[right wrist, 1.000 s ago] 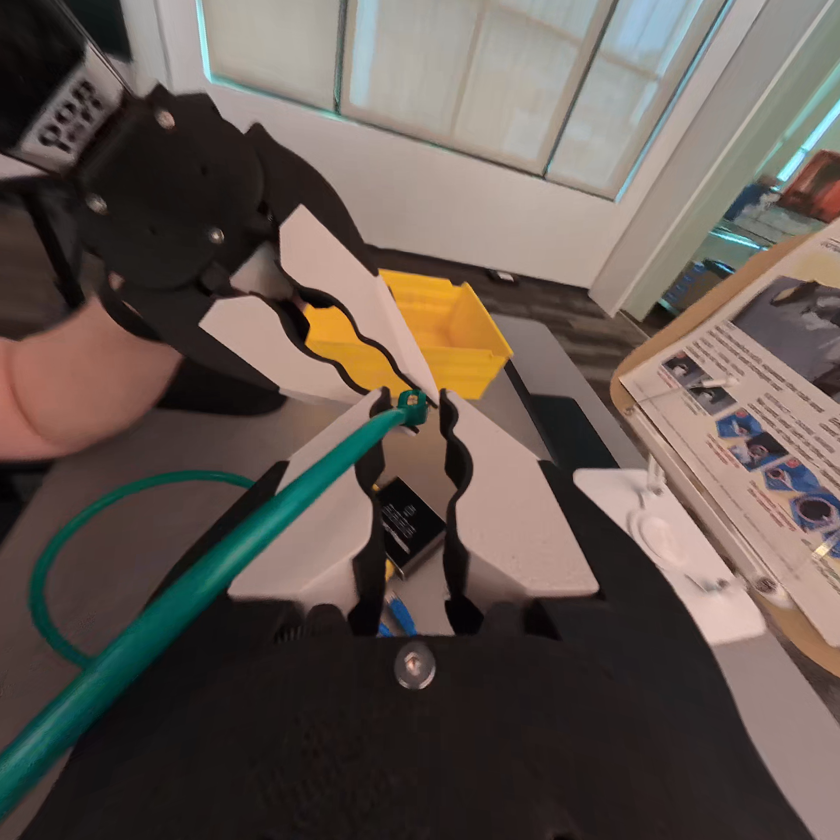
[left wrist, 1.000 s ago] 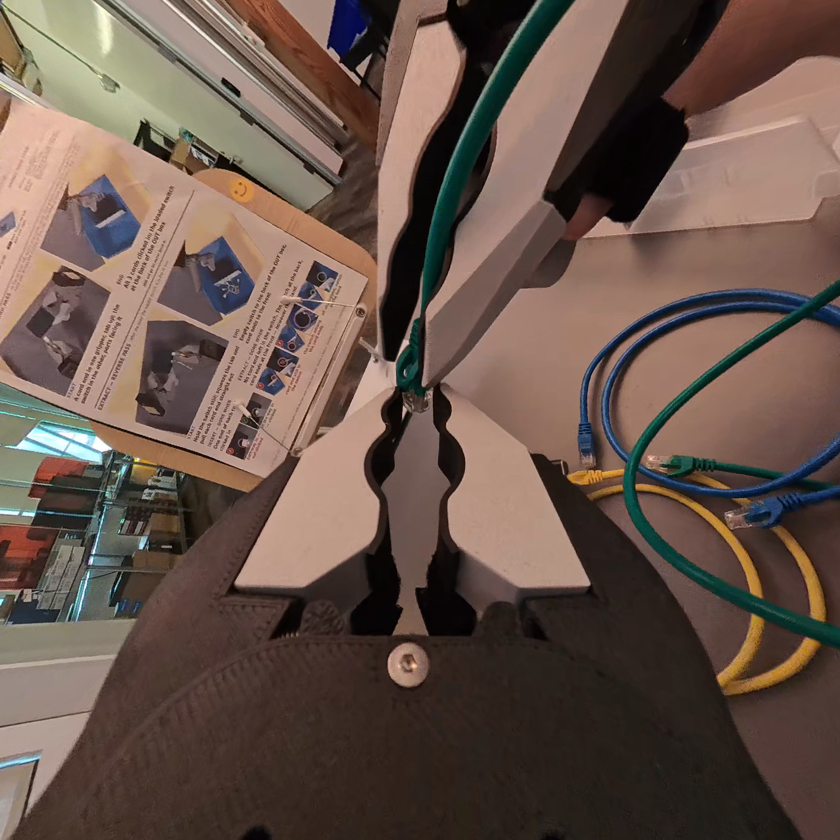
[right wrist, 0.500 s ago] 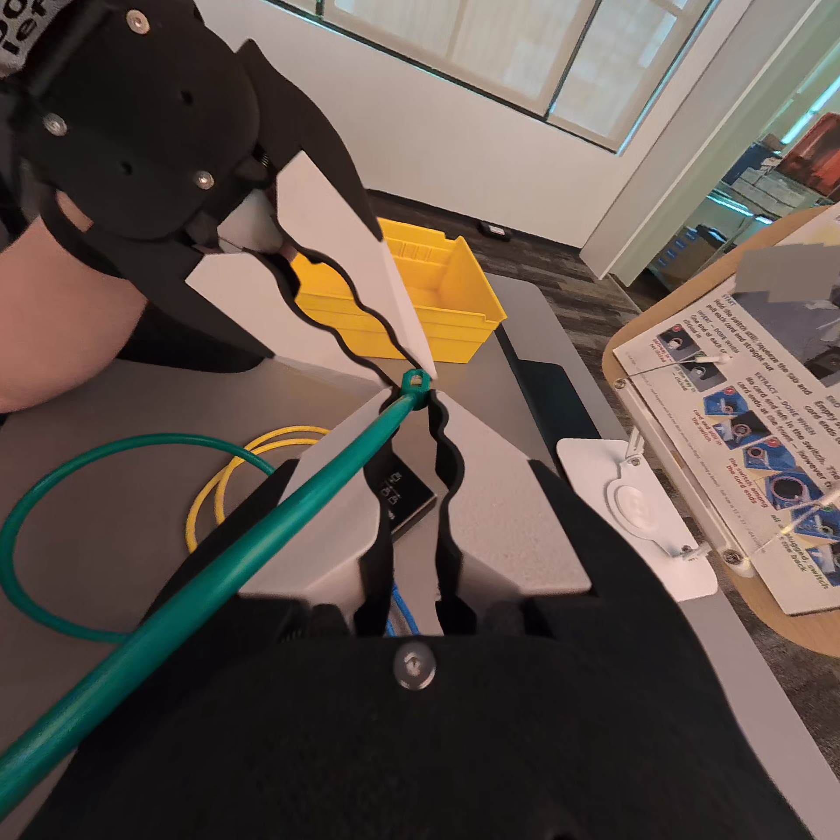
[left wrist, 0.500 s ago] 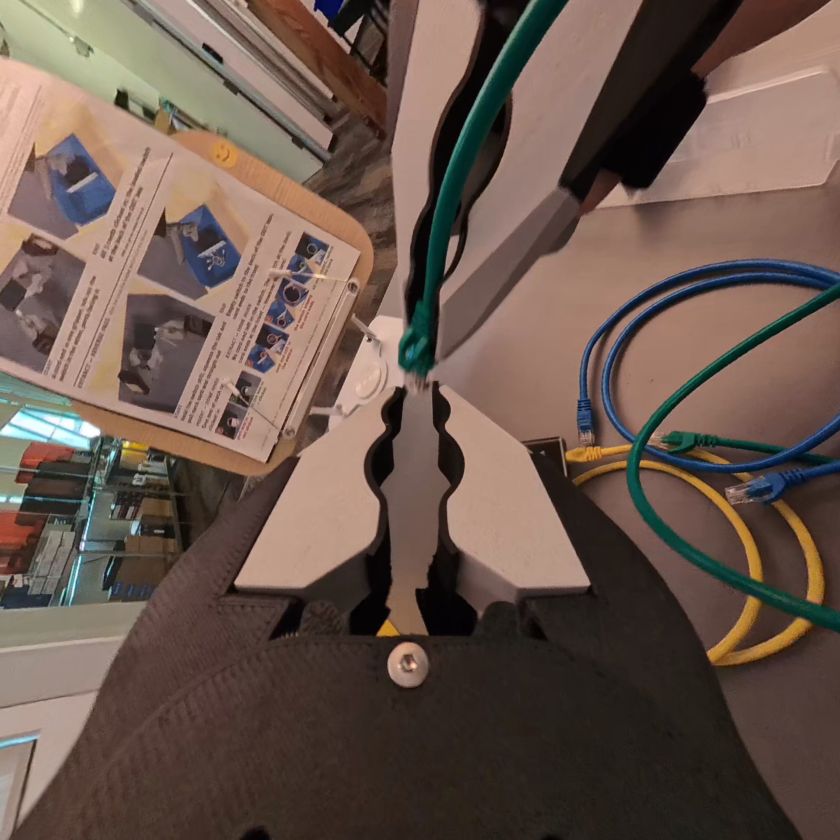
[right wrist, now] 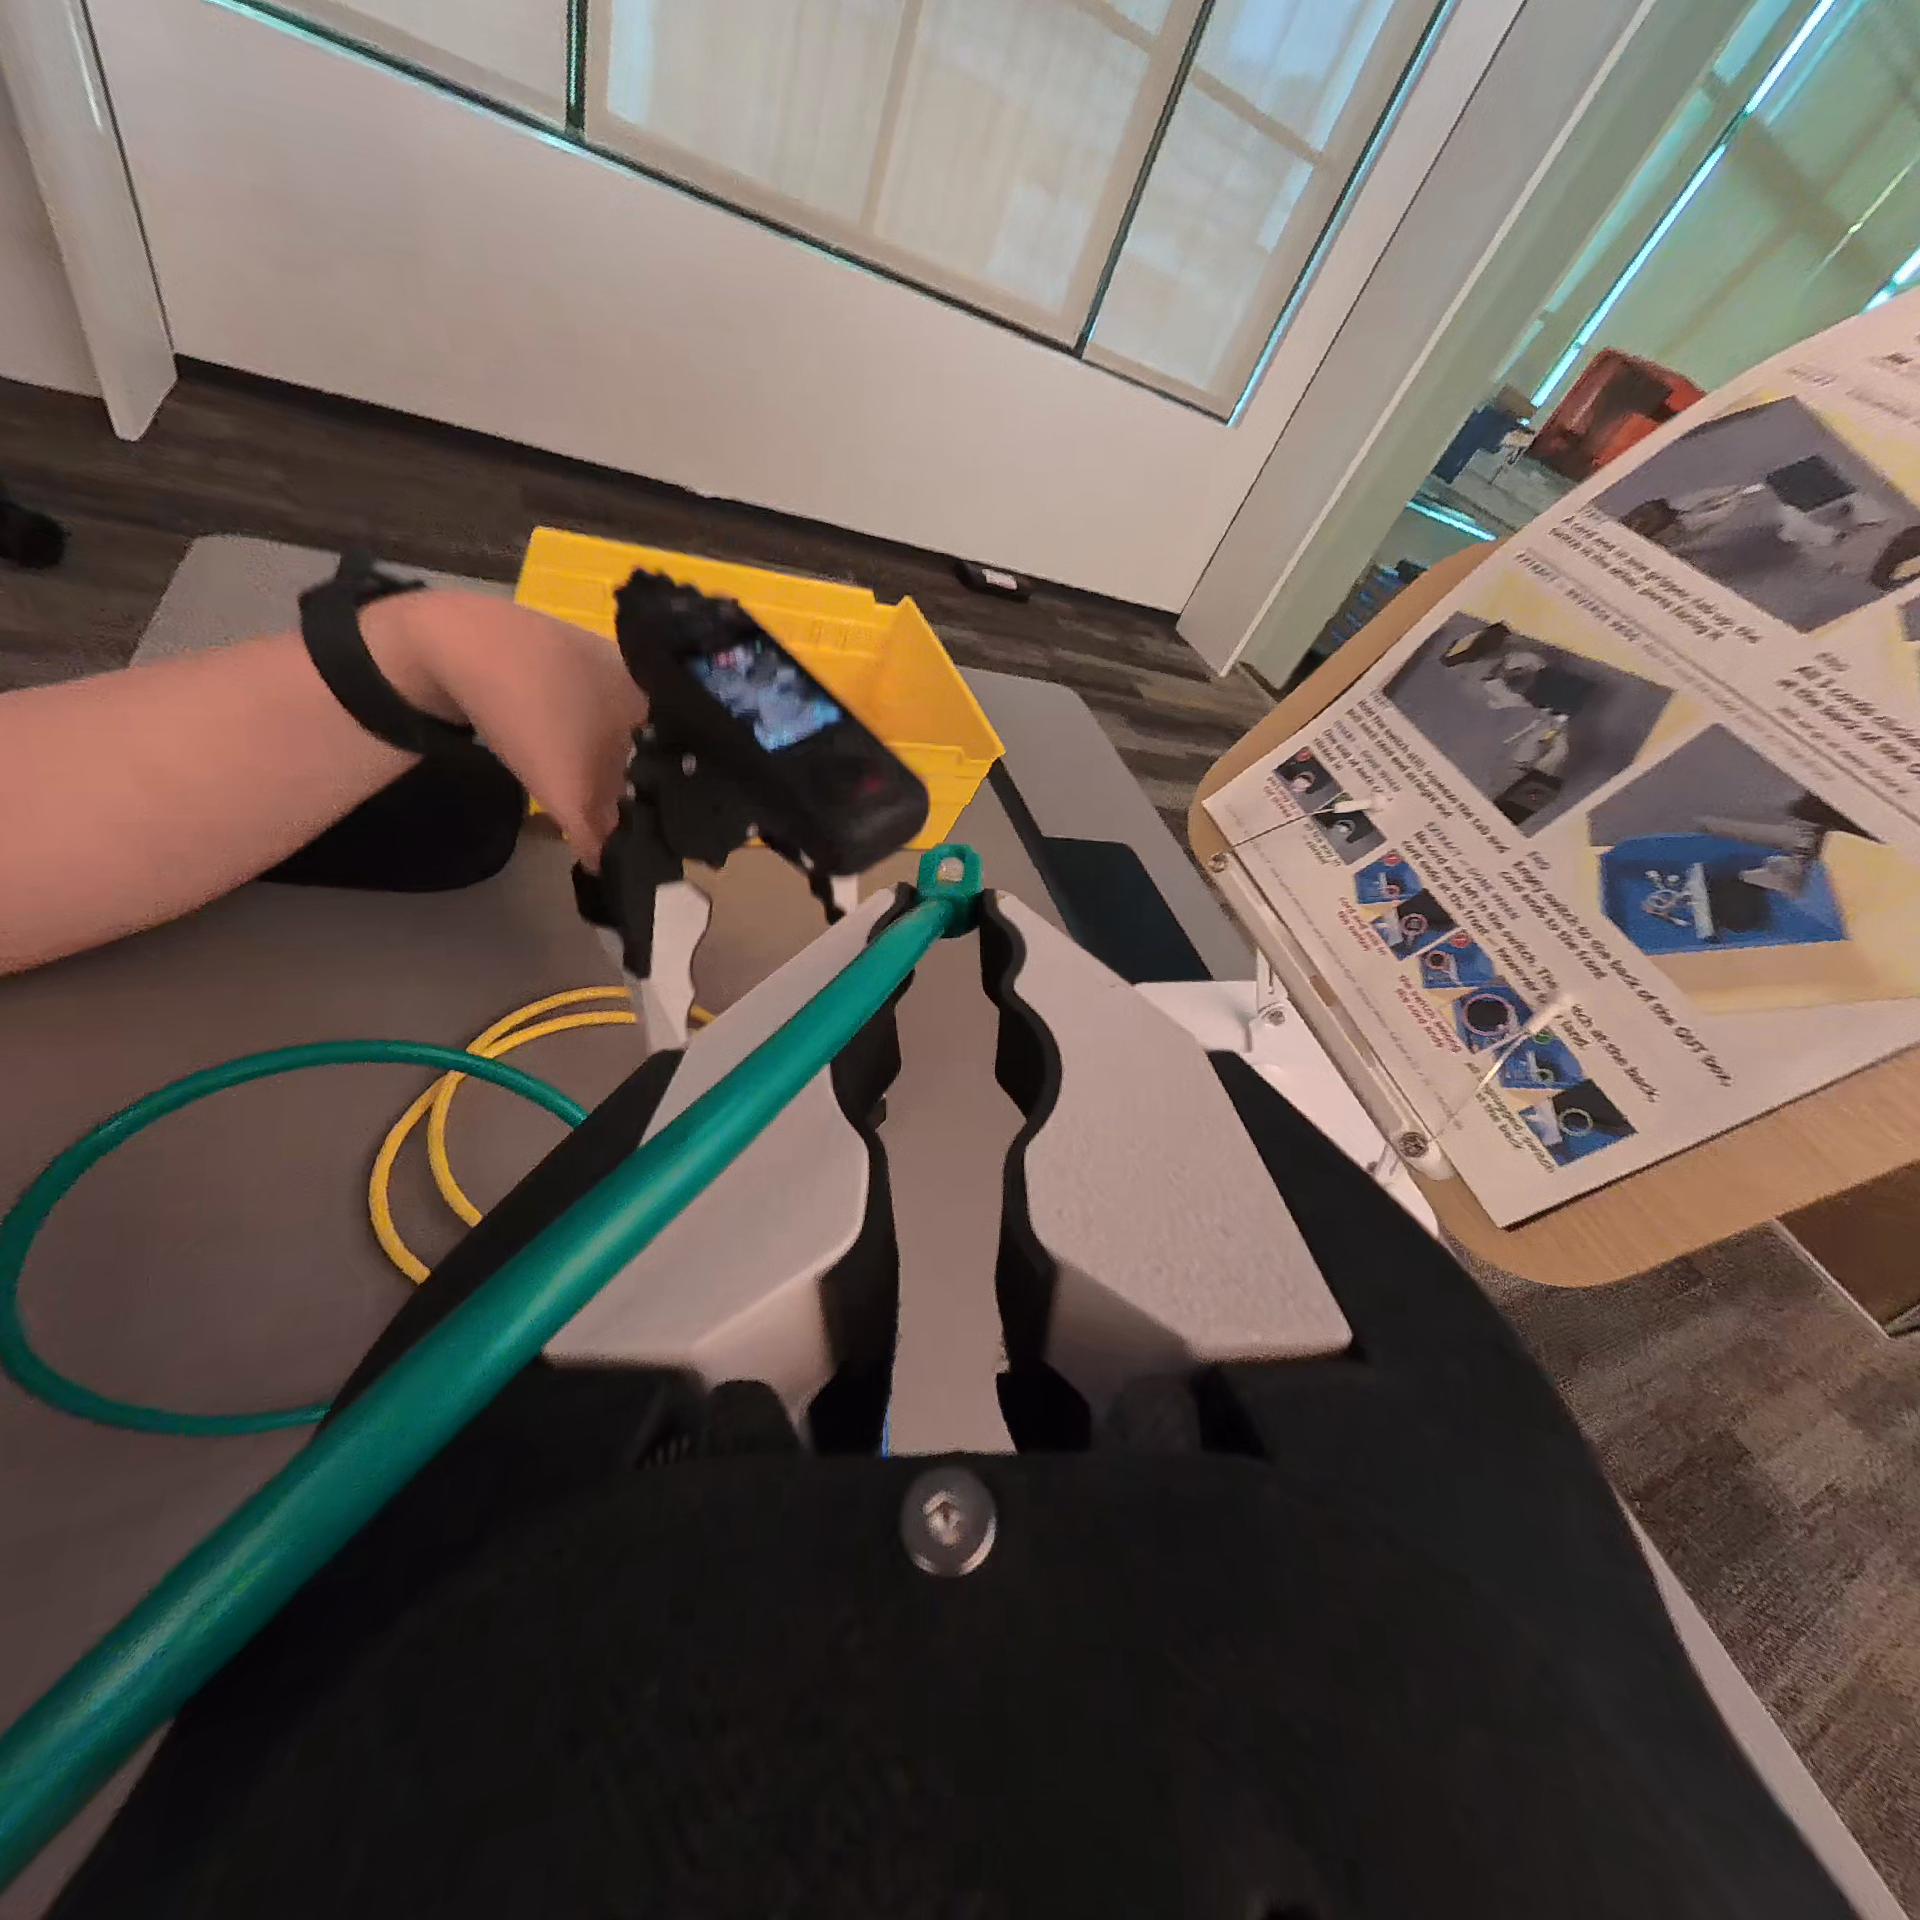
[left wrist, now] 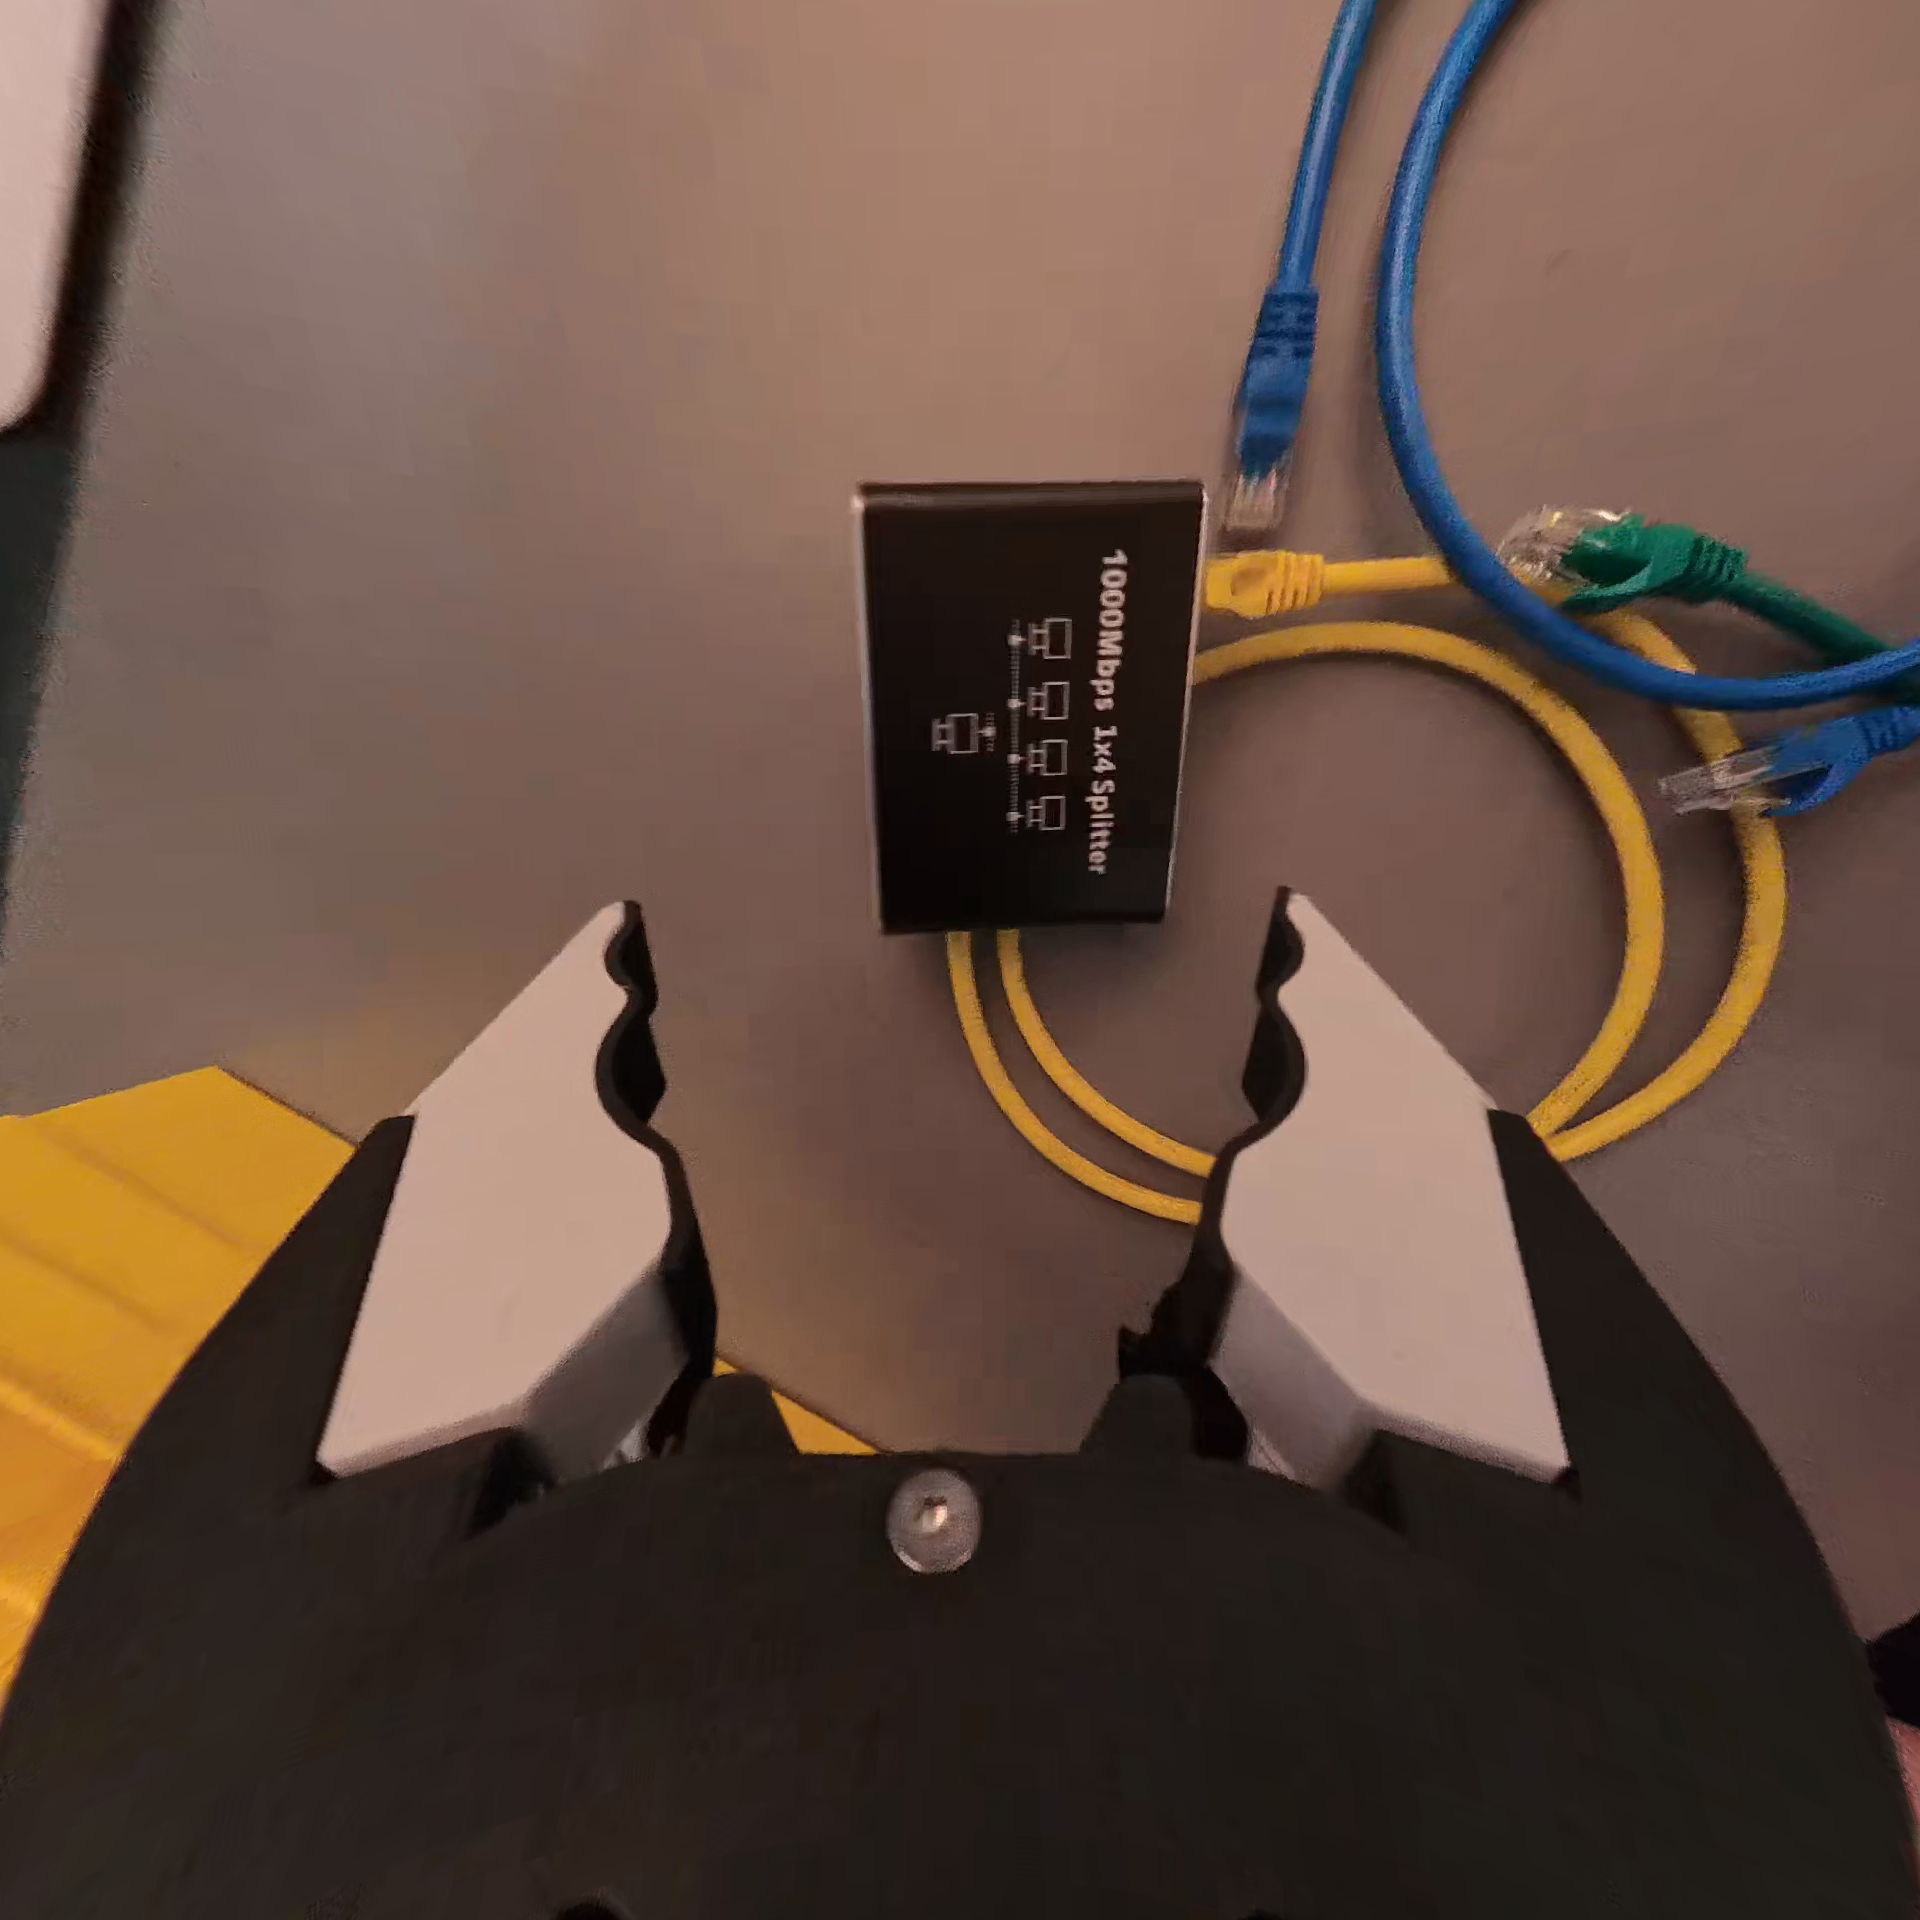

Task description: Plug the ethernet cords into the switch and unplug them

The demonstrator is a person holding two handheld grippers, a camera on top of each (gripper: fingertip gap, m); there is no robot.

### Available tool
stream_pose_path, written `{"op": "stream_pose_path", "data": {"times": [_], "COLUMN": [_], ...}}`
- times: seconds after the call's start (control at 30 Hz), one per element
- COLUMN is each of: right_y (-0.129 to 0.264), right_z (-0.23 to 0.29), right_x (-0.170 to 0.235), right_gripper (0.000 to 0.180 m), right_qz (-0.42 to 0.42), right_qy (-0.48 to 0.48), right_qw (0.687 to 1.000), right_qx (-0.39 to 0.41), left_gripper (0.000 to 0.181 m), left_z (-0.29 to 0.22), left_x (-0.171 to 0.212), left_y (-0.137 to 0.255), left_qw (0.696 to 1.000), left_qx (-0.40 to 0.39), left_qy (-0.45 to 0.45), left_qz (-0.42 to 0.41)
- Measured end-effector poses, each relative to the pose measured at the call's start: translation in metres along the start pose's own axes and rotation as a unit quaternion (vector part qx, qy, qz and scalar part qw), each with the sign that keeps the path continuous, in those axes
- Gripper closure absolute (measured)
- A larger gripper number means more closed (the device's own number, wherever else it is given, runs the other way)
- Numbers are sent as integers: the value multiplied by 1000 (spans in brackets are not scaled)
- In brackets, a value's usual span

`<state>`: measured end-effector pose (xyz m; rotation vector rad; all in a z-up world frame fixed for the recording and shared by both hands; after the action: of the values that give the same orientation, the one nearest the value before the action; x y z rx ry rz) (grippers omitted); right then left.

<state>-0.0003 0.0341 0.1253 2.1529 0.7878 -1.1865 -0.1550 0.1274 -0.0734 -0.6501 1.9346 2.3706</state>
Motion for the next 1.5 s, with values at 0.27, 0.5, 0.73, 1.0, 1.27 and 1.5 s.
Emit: {"op": "stream_pose_path", "data": {"times": [0.27, 0.5, 0.73, 1.0, 1.27, 1.5], "right_y": [13, 12, -1, -14, 6, 8], "right_z": [-11, -8, -2, 3, 19, 12], "right_x": [2, 2, 10, 20, 9, 14], "right_gripper": [169, 169, 169, 169, 169, 170], "right_qz": [-5, 0, 19, 34, 4, 18], "right_qy": [-11, -4, -7, -33, -57, -64], "right_qw": [1000, 1000, 1000, 998, 990, 992], "right_qx": [17, 11, -8, -44, -127, -107], "left_gripper": [72, 105, 106, 107, 107, 107], "left_z": [-4, -14, -8, 12, 28, 31], "left_x": [5, 6, -1, -1, -5, -14], "left_y": [-39, -49, -46, -29, 6, -22], "left_qw": [993, 994, 981, 956, 940, 947], "left_qx": [-48, 36, 146, 221, 241, 202], "left_qy": [-21, -12, 104, 192, 225, 241], "left_qz": [103, 106, 69, 2, -85, -71]}}
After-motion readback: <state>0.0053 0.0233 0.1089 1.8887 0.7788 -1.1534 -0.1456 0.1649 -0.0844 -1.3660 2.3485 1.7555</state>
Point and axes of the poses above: each gripper's, where its closed fingertips meet, y back along the fingers, x out of its underside, z = x × y across the jaws, the point moved 4 cm from there along y, back along the fingers, and after that the axes turned 7 degrees about y, right-handed, at the moved point
